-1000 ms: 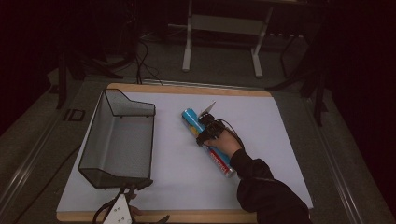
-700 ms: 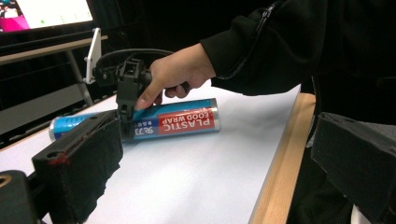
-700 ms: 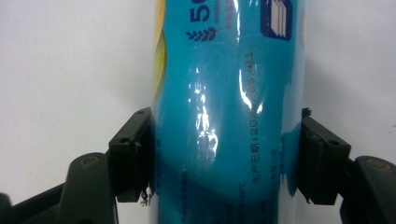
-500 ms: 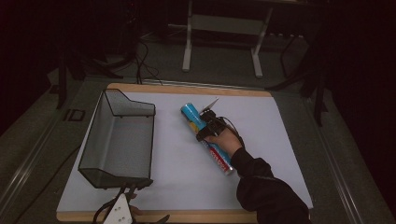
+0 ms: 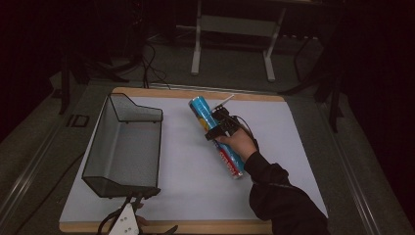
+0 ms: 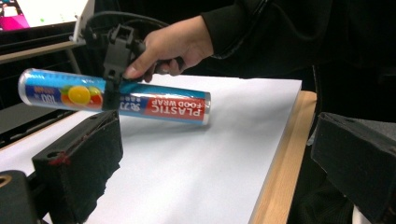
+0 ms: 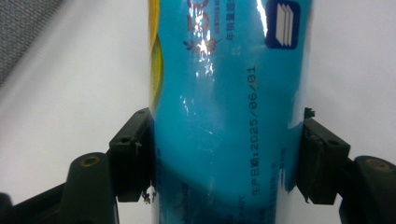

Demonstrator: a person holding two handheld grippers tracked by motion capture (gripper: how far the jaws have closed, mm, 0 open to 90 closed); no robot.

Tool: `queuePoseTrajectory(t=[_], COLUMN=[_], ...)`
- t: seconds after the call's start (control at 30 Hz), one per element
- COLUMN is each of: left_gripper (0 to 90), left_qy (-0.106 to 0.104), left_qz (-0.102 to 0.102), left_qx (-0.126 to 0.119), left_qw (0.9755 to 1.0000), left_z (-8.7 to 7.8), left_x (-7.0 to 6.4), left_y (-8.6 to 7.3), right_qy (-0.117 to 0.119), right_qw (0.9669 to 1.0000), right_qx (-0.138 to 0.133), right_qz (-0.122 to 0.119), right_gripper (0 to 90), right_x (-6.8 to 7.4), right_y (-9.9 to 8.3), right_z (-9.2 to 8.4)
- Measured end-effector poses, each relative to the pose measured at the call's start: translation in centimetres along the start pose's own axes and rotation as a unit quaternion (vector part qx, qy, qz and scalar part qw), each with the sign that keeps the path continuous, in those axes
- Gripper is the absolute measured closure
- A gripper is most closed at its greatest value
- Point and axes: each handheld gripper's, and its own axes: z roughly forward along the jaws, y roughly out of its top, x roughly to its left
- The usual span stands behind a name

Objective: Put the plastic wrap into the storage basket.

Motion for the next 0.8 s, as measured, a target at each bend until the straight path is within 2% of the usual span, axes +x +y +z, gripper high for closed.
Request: queuePoseTrajectory(t=[0.2,0.3,0.43,0.5,0.67,0.8], left_gripper=[2.9,2.9,2.9,2.9,2.9,2.9], left_qy=[0.000,-0.001,-0.001,-0.001,-0.001,-0.003], left_qz=[0.000,0.000,-0.002,-0.002,-0.002,-0.002], left_qx=[0.001,0.001,0.002,0.002,0.001,0.001], left_qw=[1.0000,1.0000,1.0000,1.0000,1.0000,1.0000], left_z=[0.0,0.0,0.0,0.1,0.0,0.0], left_x=[0.0,0.0,0.0,0.0,0.0,0.0], left_y=[0.0,0.0,0.0,0.0,0.0,0.0], right_qy=[0.008,0.003,0.024,0.022,0.036,0.057], right_qw=[0.9995,0.9988,0.9971,0.9965,0.9939,0.9909], right_qx=[-0.031,-0.049,-0.072,-0.081,-0.105,-0.122], right_qz=[0.003,0.002,0.007,0.003,0.002,0.003], right_gripper=[31.8,31.8,31.8,31.8,31.8,31.8], right_x=[0.2,0.6,1.1,1.6,2.8,3.8], right_y=[0.9,1.4,2.0,2.4,3.2,3.8], right_z=[-1.9,-2.8,-4.1,-4.6,-5.6,-6.3])
